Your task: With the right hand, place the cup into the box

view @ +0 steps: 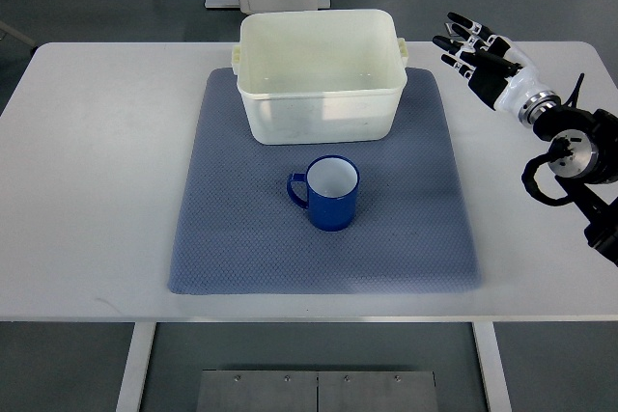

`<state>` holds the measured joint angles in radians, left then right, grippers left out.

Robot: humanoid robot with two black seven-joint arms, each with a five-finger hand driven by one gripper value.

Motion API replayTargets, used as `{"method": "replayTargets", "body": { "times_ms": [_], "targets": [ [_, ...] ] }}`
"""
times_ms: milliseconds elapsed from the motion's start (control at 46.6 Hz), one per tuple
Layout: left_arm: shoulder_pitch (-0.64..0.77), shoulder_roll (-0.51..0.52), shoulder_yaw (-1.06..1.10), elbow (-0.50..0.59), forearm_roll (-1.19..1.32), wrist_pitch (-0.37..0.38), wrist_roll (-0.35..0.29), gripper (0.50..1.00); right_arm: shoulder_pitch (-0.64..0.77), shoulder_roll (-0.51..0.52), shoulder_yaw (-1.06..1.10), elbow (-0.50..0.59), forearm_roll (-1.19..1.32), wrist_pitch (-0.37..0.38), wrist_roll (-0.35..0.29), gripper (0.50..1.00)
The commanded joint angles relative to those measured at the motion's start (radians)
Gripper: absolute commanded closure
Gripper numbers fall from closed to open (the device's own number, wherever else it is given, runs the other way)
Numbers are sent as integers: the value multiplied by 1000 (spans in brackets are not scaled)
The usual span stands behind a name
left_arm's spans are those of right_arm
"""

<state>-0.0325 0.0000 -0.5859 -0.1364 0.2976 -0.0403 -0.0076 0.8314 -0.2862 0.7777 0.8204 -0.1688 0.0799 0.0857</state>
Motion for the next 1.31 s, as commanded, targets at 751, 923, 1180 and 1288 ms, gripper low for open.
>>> {"method": "replayTargets", "body": {
  "times_ms": [751, 923, 1180, 1288],
  "targets": [
    [20, 0, 0, 0, 0, -1, 0, 500, -5, -10, 0, -1, 0, 0, 0, 500],
    [22, 0, -2, 0, 0, -1, 0, 500, -3, -10, 0, -1, 0, 0, 0, 500],
    [22, 0, -2, 0, 0, -1, 0, 500, -3, -10, 0, -3, 0, 0, 0, 500],
    [22, 0, 0, 0, 0, -1, 0, 500, 0, -11, 0, -4, 0, 0, 2, 500]
  ]
}}
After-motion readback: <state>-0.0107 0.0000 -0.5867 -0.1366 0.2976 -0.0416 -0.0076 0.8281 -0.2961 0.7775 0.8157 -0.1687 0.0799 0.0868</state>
